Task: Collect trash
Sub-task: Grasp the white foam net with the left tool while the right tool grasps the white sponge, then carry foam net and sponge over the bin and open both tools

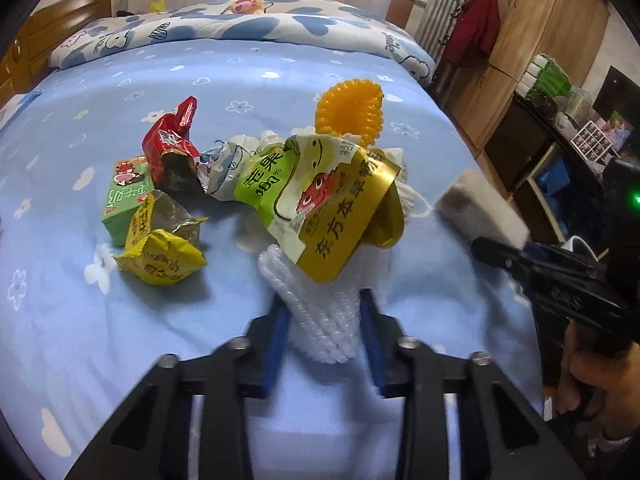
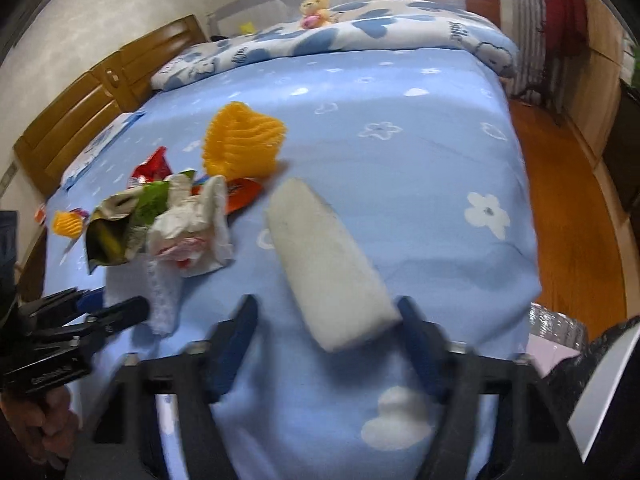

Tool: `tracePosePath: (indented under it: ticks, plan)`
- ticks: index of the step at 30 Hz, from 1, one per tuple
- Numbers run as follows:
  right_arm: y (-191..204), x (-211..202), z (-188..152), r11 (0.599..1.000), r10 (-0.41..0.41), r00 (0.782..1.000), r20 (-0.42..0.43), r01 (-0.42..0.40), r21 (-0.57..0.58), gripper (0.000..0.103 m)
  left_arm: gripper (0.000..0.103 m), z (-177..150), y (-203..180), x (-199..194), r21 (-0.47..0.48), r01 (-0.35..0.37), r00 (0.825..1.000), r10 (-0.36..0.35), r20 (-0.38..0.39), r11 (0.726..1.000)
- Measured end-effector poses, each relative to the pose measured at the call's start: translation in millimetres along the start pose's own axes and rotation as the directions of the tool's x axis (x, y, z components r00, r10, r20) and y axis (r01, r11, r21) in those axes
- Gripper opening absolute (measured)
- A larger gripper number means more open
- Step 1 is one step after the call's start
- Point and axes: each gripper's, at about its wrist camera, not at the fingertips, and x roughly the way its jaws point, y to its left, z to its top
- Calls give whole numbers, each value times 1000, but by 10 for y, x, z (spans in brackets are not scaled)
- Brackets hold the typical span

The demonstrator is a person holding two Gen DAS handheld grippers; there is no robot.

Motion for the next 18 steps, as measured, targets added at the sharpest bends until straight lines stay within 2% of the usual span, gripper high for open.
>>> tracePosePath:
  ticks: [1,4,9,18]
  plan:
    - [-21,-19,-11,1000,-15,1000,3,15,11,36,25,-13,24,-39,-4,5,1000,-5,4,1000]
    - [-113,-160,-61,995,38,999,29,-41,91,35,23,-65,68,-184,-15,35,999,-35,19,999]
    - [10,-496,-176,990,74,993,89,-84,116,34,23,-195,66,-431,14,85,996,-85,25,996]
    - [299,-940,-574,984,90,988,123,-107,145,34,23,-493,-42,-807,67,118,993,-119,15,991]
